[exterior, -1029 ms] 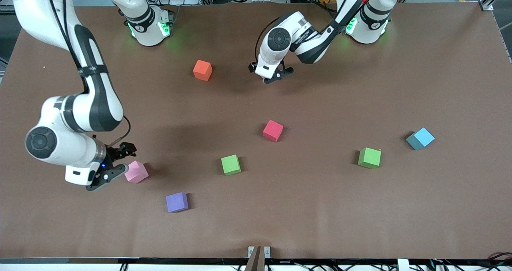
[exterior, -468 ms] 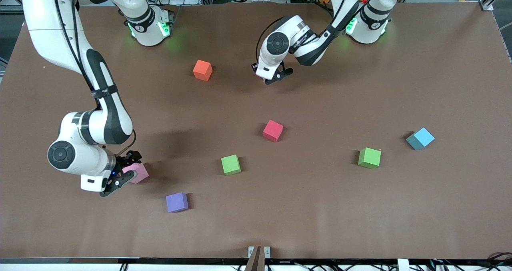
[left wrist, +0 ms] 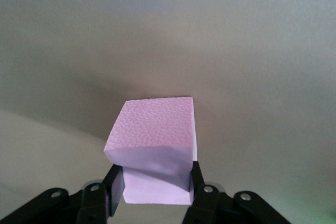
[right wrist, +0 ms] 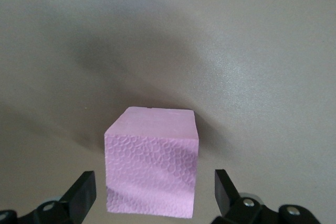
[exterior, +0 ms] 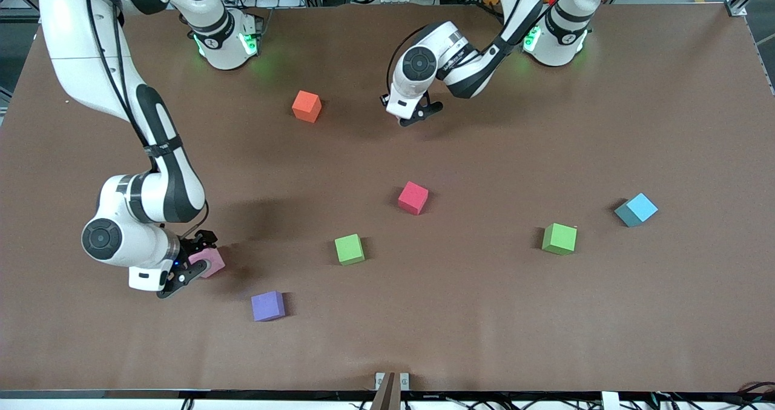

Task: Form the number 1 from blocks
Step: 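Set the pink cube down with the left gripper while the right gripper lifts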

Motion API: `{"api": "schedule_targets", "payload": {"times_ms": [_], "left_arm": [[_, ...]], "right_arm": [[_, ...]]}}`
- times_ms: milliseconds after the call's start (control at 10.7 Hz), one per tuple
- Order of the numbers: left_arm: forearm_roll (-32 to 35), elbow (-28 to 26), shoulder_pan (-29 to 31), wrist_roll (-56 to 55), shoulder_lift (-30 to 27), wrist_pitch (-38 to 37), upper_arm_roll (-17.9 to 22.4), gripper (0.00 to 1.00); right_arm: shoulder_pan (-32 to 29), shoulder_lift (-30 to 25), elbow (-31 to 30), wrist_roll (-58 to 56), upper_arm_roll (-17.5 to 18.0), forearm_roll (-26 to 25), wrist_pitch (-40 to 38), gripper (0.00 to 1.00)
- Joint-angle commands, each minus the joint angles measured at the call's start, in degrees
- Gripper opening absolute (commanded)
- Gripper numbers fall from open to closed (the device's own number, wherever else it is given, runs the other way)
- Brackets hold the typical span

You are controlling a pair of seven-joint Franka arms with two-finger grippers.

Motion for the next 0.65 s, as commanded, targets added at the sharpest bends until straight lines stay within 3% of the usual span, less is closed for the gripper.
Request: {"api": "schedule_targets", "payload": {"times_ms": [0,94,281,374,561], "left_arm": [[1.02,-0.13,-3.44,-0.70,-1.02,0.80,-0.23,0.00],[1.38,-0.21,-3.45,0.08,-1.80,0.37,-2.23,0.00],[7.75,-0.39,-3.54,2.19,-2.34,-0.60,-4.01,0.00],[9.36,-0.30,-3.62,3.94,-1.99,-0.87,-4.19,0.00],[9.38,-0.21,-3.62,5.63,-2.08,-1.48,-4.28,0.00]], "right_arm": [[-1.11,1.83,1.24,-1.22,0.43,1.83,0.34,1.00],[-1.11,2.18,1.24,-1.22,0.34,3.14,0.34,1.00],[-1.11,2.27,1.16,-1.13,0.43,4.38,0.17,0.19],[-1.11,2.27,1.15,-1.13,0.34,4.39,0.08,0.04],[-0.94,2.27,1.15,-0.70,0.43,4.39,-0.09,0.00]]}}
